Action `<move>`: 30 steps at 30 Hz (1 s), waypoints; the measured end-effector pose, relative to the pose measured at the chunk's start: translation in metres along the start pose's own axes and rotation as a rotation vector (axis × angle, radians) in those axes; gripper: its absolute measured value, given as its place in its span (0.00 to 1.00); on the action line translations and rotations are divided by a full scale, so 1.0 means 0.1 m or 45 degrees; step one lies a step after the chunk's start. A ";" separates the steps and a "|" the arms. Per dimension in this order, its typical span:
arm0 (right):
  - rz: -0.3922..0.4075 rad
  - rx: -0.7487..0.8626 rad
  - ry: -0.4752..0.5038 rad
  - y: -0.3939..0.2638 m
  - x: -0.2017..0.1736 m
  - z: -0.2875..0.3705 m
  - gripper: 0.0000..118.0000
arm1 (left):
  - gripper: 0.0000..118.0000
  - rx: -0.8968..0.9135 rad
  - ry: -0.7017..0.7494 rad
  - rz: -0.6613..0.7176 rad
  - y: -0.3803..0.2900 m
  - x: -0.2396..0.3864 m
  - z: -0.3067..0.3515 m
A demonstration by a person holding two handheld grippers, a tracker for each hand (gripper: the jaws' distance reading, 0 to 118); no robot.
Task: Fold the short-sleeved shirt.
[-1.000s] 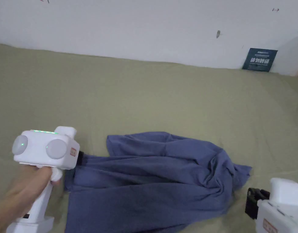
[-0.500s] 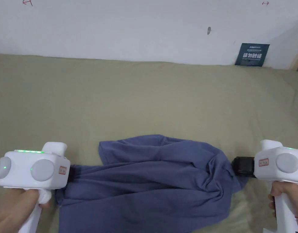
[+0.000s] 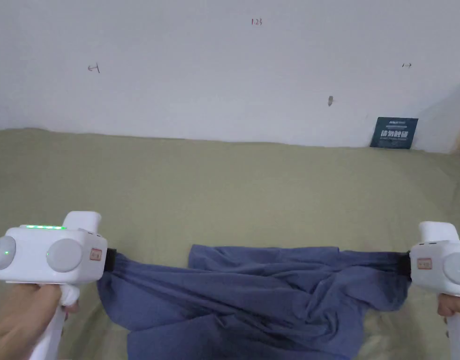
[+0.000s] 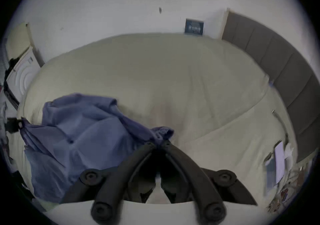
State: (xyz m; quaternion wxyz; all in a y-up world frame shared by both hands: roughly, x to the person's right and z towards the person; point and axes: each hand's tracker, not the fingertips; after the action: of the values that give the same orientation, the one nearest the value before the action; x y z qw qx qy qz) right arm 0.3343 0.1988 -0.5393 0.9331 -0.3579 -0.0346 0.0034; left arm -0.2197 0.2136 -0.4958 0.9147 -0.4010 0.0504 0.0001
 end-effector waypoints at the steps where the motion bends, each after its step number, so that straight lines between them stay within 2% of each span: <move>1: -0.003 0.045 -0.006 0.09 0.03 0.21 0.02 | 0.02 0.041 0.043 -0.023 0.06 -0.07 0.20; 3: 0.002 0.108 0.021 0.23 0.08 0.55 0.02 | 0.02 0.093 0.053 -0.017 0.15 -0.23 0.55; 6: 0.048 0.221 -0.006 0.38 0.04 1.10 0.02 | 0.02 0.185 0.103 0.029 0.27 -0.43 1.03; 12: -0.015 0.370 0.041 0.70 0.05 1.81 0.02 | 0.02 0.318 0.124 0.082 0.53 -0.58 1.76; 16: -0.018 0.464 0.011 0.98 -0.01 2.07 0.02 | 0.02 0.400 0.185 0.087 0.78 -0.50 1.98; 24: -0.088 0.549 -0.010 1.78 0.10 2.12 0.02 | 0.02 0.456 0.246 0.120 1.56 -0.32 2.00; 30: -0.080 0.586 -0.073 2.41 0.09 1.82 0.02 | 0.02 0.529 0.301 0.101 2.26 -0.19 1.83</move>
State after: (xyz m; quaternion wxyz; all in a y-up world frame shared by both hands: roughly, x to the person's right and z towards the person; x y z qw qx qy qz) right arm 0.3353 0.4999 -0.5651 0.9884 -0.1342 -0.0706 -0.0075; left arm -0.2305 0.5019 -0.5373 0.9646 -0.1990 0.1716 -0.0214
